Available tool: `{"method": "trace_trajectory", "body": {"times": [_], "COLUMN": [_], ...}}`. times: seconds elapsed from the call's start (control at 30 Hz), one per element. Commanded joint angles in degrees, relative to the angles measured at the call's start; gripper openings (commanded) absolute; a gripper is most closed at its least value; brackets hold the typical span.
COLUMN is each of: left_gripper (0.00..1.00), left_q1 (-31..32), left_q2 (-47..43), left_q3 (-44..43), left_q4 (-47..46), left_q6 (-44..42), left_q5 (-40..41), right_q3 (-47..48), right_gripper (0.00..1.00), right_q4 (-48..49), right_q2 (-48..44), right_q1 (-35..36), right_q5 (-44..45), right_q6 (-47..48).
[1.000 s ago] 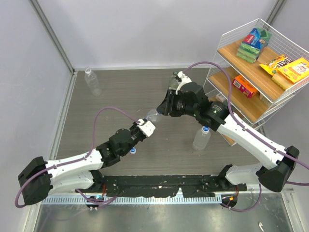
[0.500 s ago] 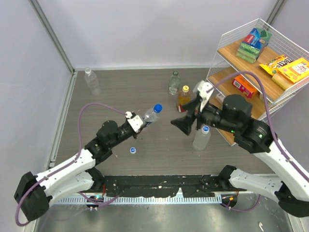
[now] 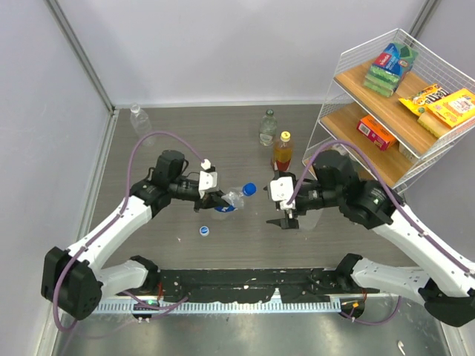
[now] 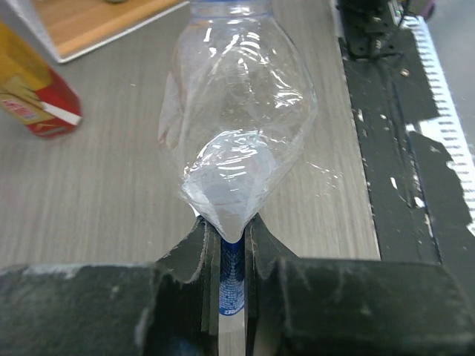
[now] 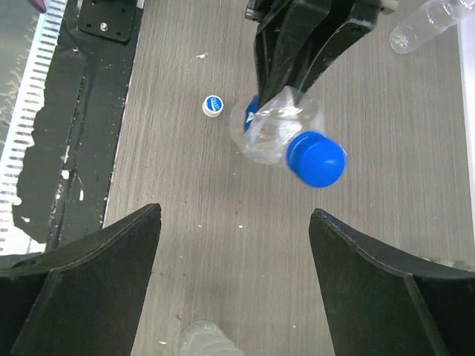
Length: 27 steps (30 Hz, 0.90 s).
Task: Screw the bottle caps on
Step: Screw the bottle cap onto the plastic bottle.
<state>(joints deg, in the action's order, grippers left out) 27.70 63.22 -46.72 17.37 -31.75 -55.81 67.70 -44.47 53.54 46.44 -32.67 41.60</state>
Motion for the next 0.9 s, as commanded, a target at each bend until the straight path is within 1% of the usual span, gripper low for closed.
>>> {"method": "trace_trajectory", "body": {"times": [0.0, 0.1, 0.2, 0.3, 0.4, 0.57, 0.8, 0.87], "left_gripper": [0.00, 0.00, 0.00, 0.00, 0.00, 0.00, 0.00, 0.00], "left_q1": [-0.3, -0.3, -0.3, -0.3, -0.3, -0.3, -0.3, -0.3], "left_q2": [1.9, 1.7, 1.0, 1.2, 1.7, 2.3, 2.2, 2.2], "left_q3": [-3.0, -3.1, -2.7, -2.4, -2.8, -3.3, -3.6, -3.6], "left_q4": [8.6, 9.8, 9.4, 9.1, 9.4, 9.5, 9.7, 9.7], "left_q6": [-7.2, -9.6, -9.7, -9.7, -9.6, -9.2, -9.2, -9.2], "left_q5": [-7.6, -9.0, -9.0, -8.9, -8.9, -9.3, -9.4, -9.3], "right_q3": [5.6, 7.8, 8.7, 9.0, 8.9, 8.3, 9.2, 9.5], "right_gripper": [0.85, 0.84, 0.84, 0.80, 0.75, 0.74, 0.69, 0.63], "right_q4": [-0.4, -1.1, -0.5, -0.1, 1.0, 1.8, 1.9, 2.2], "right_q2": [3.1, 6.0, 7.6, 9.3, 9.7, 10.1, 12.7, 13.4], "right_q1": [0.1, 0.1, 0.2, 0.5, 0.8, 1.4, 2.4, 2.8], "right_q5": [-1.5, -2.2, -1.5, -1.9, -3.1, -4.2, -2.2, -1.6], "right_q6": [6.5, 5.9, 4.9, 4.6, 4.5, 4.0, 2.0, 1.5]}}
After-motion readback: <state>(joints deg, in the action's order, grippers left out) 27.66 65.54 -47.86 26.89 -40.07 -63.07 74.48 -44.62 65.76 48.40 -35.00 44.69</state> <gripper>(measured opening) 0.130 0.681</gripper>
